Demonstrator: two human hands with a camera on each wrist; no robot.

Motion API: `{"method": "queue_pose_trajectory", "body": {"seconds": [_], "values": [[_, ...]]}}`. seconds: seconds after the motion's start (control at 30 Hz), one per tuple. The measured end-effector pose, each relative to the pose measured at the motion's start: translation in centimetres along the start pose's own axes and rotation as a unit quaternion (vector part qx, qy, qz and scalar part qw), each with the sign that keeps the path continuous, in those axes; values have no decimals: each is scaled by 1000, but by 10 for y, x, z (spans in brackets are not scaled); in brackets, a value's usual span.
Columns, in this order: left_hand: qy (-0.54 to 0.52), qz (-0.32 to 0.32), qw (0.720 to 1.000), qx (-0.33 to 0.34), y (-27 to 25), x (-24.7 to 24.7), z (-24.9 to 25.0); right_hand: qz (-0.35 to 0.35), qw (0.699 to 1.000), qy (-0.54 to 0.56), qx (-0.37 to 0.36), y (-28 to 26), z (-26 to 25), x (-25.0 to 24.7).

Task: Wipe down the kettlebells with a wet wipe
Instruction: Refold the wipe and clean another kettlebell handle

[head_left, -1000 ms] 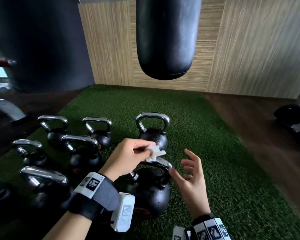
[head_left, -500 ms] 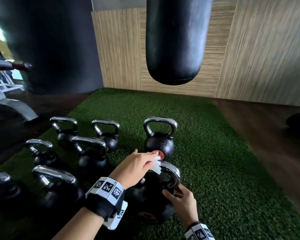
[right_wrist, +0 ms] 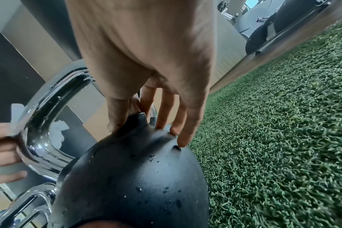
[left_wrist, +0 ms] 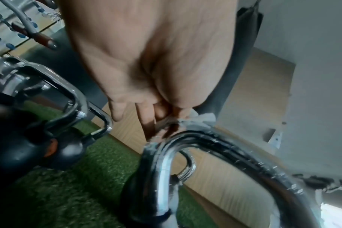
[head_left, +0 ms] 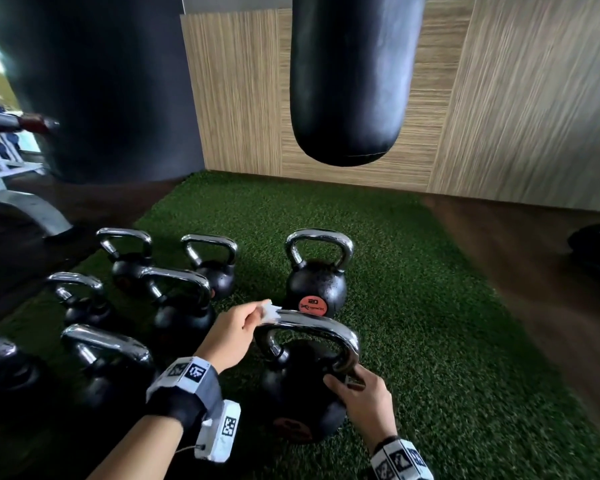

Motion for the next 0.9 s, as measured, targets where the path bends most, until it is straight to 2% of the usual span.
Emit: {"method": "queue_pose_trajectory", "body": {"seconds": [0.13, 0.27, 0.43, 0.53, 0.73, 0.83, 0.9], "values": [[-48, 14, 999, 13, -5, 3, -9, 6, 1000, -4, -3, 0, -1, 0], [-136, 12, 989, -47, -11, 14, -32, 10, 1000, 9, -7, 1, 0, 0], [-156, 27, 986, -46, -21, 22, -45, 10, 1000, -5, -2, 0, 1, 0], [-211, 41, 974, -76, -21, 33, -58, 7, 1000, -1, 3, 1, 3, 2], [-202, -30, 972, -114, -34, 74, -84, -12, 1000, -12, 24, 10, 3, 2], [-284, -80, 943, -151, -35, 78, -90, -31, 999, 12, 37, 20, 1, 6], [-310, -98, 935, -140, -34, 77, -88, -29, 999, 20, 37, 22, -1, 8]]}}
Point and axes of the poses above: each hand's wrist, its own y-axis towards the middle knuckle, its own x-axis out of the palm, z = x × y, the point moved 6 cm from there along y, towards the middle knuckle, and after that the axes turned 4 degrees about z, right-handed, at the moved point
